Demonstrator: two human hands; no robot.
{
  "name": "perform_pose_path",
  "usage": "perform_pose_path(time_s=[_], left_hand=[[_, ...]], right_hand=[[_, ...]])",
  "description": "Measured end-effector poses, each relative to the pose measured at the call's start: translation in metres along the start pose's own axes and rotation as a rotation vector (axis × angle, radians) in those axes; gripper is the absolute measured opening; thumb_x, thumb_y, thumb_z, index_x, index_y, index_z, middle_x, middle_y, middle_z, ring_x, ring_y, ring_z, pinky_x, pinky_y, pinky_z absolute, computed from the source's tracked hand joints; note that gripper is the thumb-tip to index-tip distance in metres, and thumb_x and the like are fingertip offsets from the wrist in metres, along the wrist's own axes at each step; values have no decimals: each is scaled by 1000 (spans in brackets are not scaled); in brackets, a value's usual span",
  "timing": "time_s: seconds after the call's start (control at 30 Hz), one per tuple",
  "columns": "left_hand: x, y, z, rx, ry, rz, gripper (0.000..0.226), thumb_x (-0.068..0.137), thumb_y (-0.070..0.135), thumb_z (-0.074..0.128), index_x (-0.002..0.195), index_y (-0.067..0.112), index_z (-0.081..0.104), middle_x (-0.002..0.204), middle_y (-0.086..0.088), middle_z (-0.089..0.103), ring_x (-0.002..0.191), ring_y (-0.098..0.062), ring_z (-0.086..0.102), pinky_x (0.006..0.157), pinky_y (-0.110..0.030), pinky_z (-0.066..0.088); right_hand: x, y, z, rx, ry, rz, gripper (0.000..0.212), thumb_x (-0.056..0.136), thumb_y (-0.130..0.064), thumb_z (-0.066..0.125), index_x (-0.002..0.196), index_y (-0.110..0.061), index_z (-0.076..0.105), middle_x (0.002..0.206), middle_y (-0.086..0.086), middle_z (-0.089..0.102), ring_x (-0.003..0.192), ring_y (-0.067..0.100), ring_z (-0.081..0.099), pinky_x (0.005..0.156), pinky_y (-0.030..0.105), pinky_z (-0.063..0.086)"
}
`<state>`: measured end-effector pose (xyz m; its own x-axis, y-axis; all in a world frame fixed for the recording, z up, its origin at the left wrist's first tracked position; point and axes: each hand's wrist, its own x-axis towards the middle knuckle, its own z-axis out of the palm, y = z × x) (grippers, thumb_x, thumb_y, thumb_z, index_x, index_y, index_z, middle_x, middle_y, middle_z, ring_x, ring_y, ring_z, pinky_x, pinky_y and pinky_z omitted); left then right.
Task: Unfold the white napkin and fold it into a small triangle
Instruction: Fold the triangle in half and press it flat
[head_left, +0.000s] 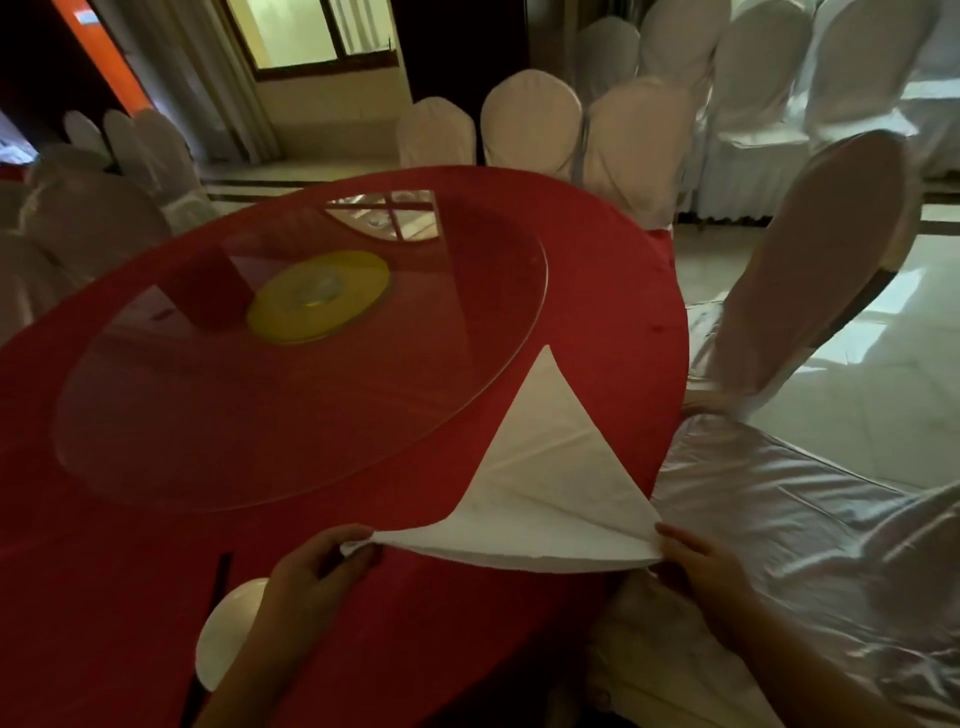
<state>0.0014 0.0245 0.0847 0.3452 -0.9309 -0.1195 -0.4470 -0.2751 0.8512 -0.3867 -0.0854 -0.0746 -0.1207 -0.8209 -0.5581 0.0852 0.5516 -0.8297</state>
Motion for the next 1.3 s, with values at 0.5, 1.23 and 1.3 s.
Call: perform_pose_path(time_s=[0.5,1.23,1.3], left_hand=[[195,116,81,95,77,318,14,92,22,58,88,30,68,76,10,65,66,-5,58,56,-23,44],[374,85,294,430,-62,291,27,94,31,53,107,13,69,101,-5,71,90,-18,62,73,-27,42],[378,80,301,461,-78,296,28,95,31,52,109,14,69,103,-6,70,93,-20,61,74,-27,42]], right_hand=[[1,1,-8,-146,-25,-68,14,87,-25,68,78,-27,79,76,12,73,67,21,67,70,36,56],[27,-8,-14,-525,-26,-95,24,78,-21,77,65,-41,73,66,-12,71,65,7,66,65,38,53],[32,-10,-15,-540,-24,-90,23,77,-20,78,64,-38,72,65,-13,71,65,7,66,65,37,53]])
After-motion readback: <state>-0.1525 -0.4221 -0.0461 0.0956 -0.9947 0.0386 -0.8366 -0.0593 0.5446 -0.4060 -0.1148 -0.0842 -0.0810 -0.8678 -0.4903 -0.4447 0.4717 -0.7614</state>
